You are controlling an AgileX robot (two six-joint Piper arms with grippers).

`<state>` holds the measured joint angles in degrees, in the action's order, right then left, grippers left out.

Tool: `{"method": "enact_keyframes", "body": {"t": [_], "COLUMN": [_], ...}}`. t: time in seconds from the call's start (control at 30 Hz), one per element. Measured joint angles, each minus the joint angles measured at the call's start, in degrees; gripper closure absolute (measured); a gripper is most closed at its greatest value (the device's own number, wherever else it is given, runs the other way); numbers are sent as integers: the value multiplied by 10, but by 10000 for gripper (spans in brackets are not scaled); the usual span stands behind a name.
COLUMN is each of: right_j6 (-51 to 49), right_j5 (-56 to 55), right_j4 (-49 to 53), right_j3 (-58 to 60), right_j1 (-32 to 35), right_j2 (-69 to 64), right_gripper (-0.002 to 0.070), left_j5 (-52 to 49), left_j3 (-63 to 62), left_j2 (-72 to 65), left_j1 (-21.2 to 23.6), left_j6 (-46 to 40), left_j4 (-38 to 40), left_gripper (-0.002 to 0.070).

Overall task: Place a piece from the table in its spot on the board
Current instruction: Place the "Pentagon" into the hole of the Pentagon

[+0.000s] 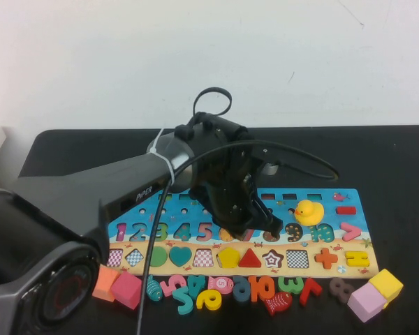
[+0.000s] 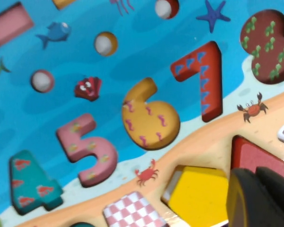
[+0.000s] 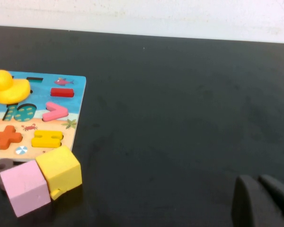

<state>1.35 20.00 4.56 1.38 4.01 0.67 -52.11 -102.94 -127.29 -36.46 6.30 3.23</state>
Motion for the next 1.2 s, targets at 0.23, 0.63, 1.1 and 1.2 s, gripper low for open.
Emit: {"method": "enact_keyframes", "body": {"t": [0.23, 0.63, 1.1, 1.2], "right_j6": [0, 0, 0, 0], "right_j5": [0, 0, 0, 0], "right_j4": [0, 0, 0, 0], "right_j3": [0, 0, 0, 0], "right_j1": [0, 0, 0, 0], "right_j2": [0, 0, 0, 0], "right_gripper": [657, 657, 657, 657], "left_j5": [3, 16, 10, 10], "left_j3": [0, 0, 0, 0], "left_j2": [-22, -37, -42, -42], "left_j1": [0, 0, 0, 0], "left_j6": [-1, -2, -4, -4], "left_j4": [23, 31, 26, 25], "left_gripper": [677, 677, 677, 677]}}
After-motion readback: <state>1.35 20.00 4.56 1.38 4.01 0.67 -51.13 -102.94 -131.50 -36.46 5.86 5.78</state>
